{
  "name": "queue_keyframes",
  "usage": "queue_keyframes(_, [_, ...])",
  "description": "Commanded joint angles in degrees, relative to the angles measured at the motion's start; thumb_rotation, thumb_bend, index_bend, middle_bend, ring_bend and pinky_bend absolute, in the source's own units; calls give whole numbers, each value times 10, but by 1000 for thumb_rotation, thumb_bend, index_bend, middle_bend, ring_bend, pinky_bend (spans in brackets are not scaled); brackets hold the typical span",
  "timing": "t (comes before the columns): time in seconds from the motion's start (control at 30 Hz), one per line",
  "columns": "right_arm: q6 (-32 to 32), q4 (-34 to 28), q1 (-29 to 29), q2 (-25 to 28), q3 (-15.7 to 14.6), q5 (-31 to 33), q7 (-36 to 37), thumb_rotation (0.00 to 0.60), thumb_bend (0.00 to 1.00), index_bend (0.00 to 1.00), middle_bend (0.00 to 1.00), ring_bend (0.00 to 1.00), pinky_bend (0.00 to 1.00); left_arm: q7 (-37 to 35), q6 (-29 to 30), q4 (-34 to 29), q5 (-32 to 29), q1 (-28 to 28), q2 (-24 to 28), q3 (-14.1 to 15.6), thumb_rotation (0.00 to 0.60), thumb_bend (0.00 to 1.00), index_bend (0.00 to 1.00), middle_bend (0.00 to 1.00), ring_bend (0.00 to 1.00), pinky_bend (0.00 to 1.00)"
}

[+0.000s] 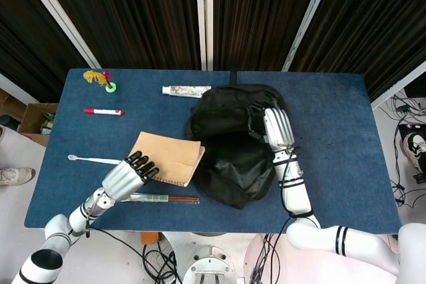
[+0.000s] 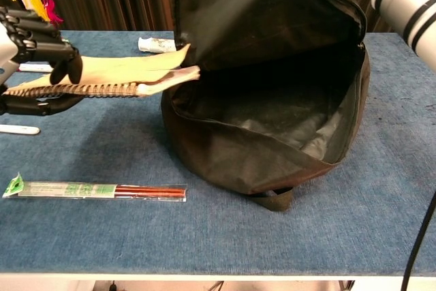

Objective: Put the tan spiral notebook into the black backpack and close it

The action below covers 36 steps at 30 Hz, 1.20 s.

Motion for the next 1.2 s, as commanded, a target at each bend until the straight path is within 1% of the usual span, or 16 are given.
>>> queue_keyframes(0.03, [3,0,6,-7,4,2,1,600,628,645,519,434,132,6,8,0,4,-18,-6,7,600,391,760,721,637,611])
queue_keyframes(0.2, [5,1,19,-19,14,6,1,600,628,644,518,433,132,14,4,-1,8,-49,-20,14,600,390,760,721,637,610])
queue_keyframes(0.33, [6,3,29,-30,21,9,5,600,628,643,516,434,132,17,-10,-1,9,-81,-37,17,600,389,760,720,636,611])
queue_keyframes(0.63, [8,-3,33,-27,21,12,6,600,628,642,515,434,125,21,-54,16,10,-139,-72,27,600,385,759,719,636,613])
queue_keyframes(0.8, [11,-12,28,-17,19,13,9,600,628,640,513,434,120,17,-66,26,18,-162,-72,41,600,385,755,716,632,616])
queue_keyframes(1.2, [13,-11,32,-14,20,15,13,600,628,635,508,433,108,14,-65,23,17,-210,-81,50,600,384,748,709,630,619])
